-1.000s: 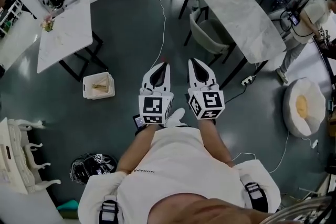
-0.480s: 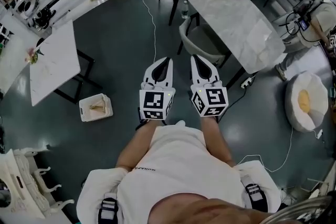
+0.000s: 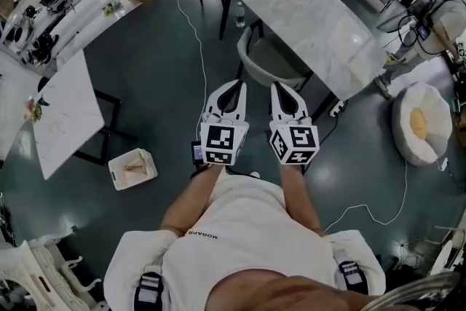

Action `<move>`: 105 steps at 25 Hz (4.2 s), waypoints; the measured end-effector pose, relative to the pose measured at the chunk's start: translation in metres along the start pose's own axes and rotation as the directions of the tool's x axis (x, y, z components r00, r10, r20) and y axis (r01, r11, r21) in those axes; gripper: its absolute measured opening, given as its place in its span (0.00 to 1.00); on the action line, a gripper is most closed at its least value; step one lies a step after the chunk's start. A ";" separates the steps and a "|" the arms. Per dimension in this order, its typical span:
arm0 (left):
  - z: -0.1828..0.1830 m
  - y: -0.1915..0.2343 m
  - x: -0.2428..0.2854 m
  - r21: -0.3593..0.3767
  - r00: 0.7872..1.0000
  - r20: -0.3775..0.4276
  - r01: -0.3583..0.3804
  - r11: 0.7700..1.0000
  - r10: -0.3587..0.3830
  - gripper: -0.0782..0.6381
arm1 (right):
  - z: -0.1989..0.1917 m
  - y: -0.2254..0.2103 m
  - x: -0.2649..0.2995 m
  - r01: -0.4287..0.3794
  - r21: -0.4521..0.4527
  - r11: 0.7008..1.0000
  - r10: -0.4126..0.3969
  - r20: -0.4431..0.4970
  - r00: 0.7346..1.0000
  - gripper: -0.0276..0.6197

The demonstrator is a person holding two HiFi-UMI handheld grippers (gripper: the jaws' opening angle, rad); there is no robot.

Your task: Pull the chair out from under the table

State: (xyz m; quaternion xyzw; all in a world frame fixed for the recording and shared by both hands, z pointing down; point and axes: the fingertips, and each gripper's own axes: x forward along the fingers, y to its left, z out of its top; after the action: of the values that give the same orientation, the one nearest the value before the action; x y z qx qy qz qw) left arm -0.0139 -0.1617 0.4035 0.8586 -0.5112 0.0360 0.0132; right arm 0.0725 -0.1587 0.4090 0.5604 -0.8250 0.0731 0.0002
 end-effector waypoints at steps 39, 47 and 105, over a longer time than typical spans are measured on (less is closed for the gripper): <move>-0.170 0.045 0.216 0.403 0.744 -0.492 0.654 0.640 -0.451 0.32 | -0.164 -0.109 0.167 0.005 -0.281 0.960 -0.158 -0.524 0.837 0.29; -0.251 0.041 0.247 0.494 0.611 -0.666 0.791 0.361 -0.428 0.44 | -0.228 -0.113 0.205 -0.212 -0.335 0.918 -0.070 -0.662 0.746 0.37; -0.437 0.098 0.287 0.535 0.500 -0.845 0.776 -0.335 -0.191 0.22 | -0.424 -0.116 0.266 -0.565 -0.469 0.679 -0.193 -0.856 0.479 0.16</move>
State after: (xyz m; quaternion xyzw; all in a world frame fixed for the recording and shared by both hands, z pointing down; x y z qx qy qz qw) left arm 0.0155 -0.4340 0.8595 0.6916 0.1412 0.5457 -0.4516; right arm 0.0456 -0.3956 0.8640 0.2961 -0.7309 0.0191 0.6146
